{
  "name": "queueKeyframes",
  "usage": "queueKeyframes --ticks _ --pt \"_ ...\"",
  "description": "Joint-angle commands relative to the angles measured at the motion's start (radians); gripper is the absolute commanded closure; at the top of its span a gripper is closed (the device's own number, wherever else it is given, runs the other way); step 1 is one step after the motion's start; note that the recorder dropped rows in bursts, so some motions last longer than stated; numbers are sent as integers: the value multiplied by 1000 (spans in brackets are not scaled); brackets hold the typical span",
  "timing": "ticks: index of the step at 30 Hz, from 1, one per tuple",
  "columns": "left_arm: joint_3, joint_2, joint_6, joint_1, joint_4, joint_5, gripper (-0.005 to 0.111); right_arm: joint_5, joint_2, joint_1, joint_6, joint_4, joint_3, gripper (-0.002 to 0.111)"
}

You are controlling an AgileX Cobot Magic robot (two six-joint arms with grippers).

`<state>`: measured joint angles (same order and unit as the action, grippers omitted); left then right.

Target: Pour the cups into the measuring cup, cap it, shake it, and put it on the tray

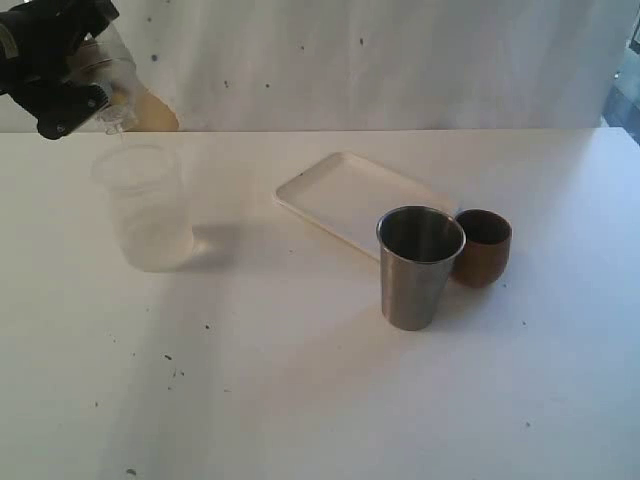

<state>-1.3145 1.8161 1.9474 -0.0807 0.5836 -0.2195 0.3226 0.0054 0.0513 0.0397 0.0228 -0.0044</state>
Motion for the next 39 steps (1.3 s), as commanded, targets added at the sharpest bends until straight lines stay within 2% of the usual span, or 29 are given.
queueKeyframes --ticks 1,26,34,39 --pt "-13 -12 -7 -3 -14 -23 107 -9 -5 -2 20 1 4 108" --pt "-13 -12 -7 -3 -13 -27 107 -9 -5 -2 15 1 4 108" --pt "-13 -12 39 -3 8 -44 107 -9 -5 -2 15 1 4 108" --pt "-13 -12 44 -3 8 -3 107 -9 -5 -2 15 1 4 108"
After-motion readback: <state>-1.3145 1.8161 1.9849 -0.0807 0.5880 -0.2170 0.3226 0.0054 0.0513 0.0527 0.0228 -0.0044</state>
